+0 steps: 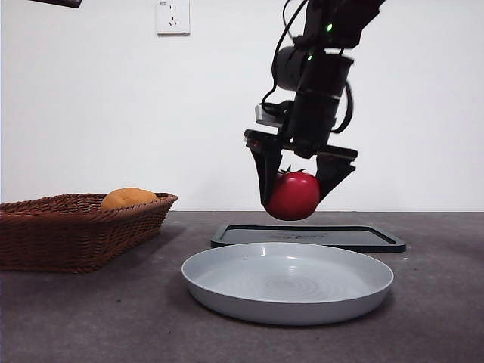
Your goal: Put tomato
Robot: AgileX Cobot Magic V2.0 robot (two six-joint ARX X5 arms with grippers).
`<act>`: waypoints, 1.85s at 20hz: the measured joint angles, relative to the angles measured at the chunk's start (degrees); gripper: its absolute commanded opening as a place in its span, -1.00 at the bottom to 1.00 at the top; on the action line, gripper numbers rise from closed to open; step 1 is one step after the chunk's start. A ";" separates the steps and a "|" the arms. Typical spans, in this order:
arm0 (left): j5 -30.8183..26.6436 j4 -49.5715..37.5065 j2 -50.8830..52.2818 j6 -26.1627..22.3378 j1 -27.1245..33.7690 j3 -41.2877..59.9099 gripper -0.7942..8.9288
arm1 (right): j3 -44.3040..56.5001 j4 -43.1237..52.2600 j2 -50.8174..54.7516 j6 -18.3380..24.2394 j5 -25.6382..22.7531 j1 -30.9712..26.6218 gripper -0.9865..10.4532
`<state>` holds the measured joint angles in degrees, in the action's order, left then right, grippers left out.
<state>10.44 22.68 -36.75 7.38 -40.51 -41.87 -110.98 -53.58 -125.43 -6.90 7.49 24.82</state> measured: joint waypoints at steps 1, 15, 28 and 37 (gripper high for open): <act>0.00 0.00 0.02 0.00 0.00 0.00 0.64 | -3.63 -0.15 -2.71 0.28 0.00 -0.72 -0.28; 0.00 0.00 0.00 0.00 0.00 0.00 0.63 | -9.20 1.38 -9.99 0.50 0.04 -3.87 0.23; 0.00 0.00 0.02 0.00 0.00 0.00 0.64 | -40.72 -23.34 5.18 2.51 -5.88 -3.54 0.21; 0.00 0.02 0.02 0.00 0.00 0.00 0.64 | -17.44 -23.34 30.23 4.59 -9.01 -3.45 0.20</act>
<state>10.44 22.70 -36.73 7.38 -40.51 -41.87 -128.42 -76.93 -95.20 -2.31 -1.52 21.37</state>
